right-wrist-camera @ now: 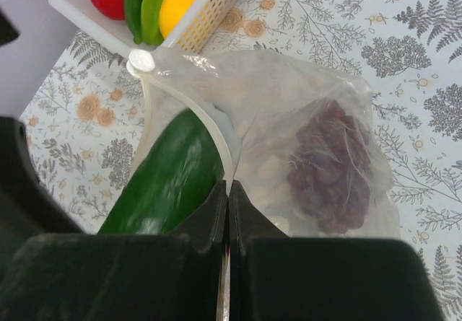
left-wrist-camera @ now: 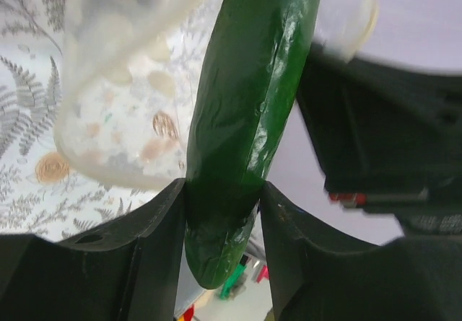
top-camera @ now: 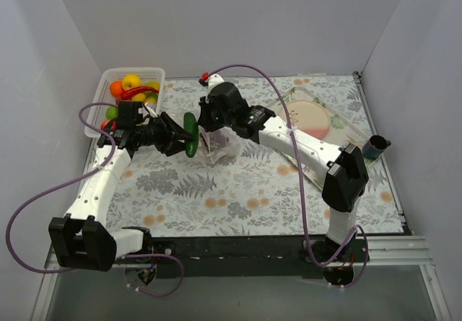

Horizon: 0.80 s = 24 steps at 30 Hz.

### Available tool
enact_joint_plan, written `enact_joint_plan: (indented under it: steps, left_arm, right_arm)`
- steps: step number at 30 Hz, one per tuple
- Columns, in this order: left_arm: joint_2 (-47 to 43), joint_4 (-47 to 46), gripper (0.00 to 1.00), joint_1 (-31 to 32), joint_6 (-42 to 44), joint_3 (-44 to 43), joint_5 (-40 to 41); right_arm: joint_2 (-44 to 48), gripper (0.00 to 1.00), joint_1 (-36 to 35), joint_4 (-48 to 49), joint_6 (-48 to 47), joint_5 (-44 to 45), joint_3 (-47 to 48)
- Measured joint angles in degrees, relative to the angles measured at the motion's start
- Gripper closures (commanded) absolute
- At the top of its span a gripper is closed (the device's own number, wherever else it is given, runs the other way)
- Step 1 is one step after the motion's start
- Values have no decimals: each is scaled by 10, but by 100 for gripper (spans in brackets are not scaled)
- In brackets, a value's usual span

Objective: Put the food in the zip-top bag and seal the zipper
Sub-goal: Place the fake vegetable in the zipper food storage bag.

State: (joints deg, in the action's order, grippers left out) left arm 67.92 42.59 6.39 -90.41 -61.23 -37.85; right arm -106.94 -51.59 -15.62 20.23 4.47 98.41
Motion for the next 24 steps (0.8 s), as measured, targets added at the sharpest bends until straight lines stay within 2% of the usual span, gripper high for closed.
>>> enact_joint_plan:
  steps: [5, 7, 9, 10, 12, 13, 16, 20, 24]
  left_arm:
    - [54, -28, 77, -6, -4, -33, 35]
    - [70, -33, 69, -6, 0, -38, 46]
    - [90, -42, 58, -6, 7, -40, 54]
    - [98, -45, 46, -6, 10, -40, 56]
    - [106, -49, 41, -5, 16, -40, 58]
    - [108, -50, 33, -4, 20, -41, 59]
    - [108, -53, 20, -3, 30, -51, 56]
    - [107, -51, 19, -5, 48, -71, 57]
    - [104, -38, 21, -7, 73, -89, 66]
  right_arm:
    - [6, 99, -6, -24, 23, -3, 11]
    - [6, 99, -7, -35, 35, -7, 22]
    - [5, 99, -8, -49, 43, -10, 36]
    - [4, 99, -8, -54, 47, -12, 45]
    - [-1, 99, -9, -67, 52, -14, 68]
    - [-4, 99, -9, -71, 54, -16, 79]
    - [-19, 99, -10, -85, 57, -17, 112]
    - [-41, 99, -6, -100, 60, -20, 150]
    - [-48, 99, 15, -109, 74, -60, 165]
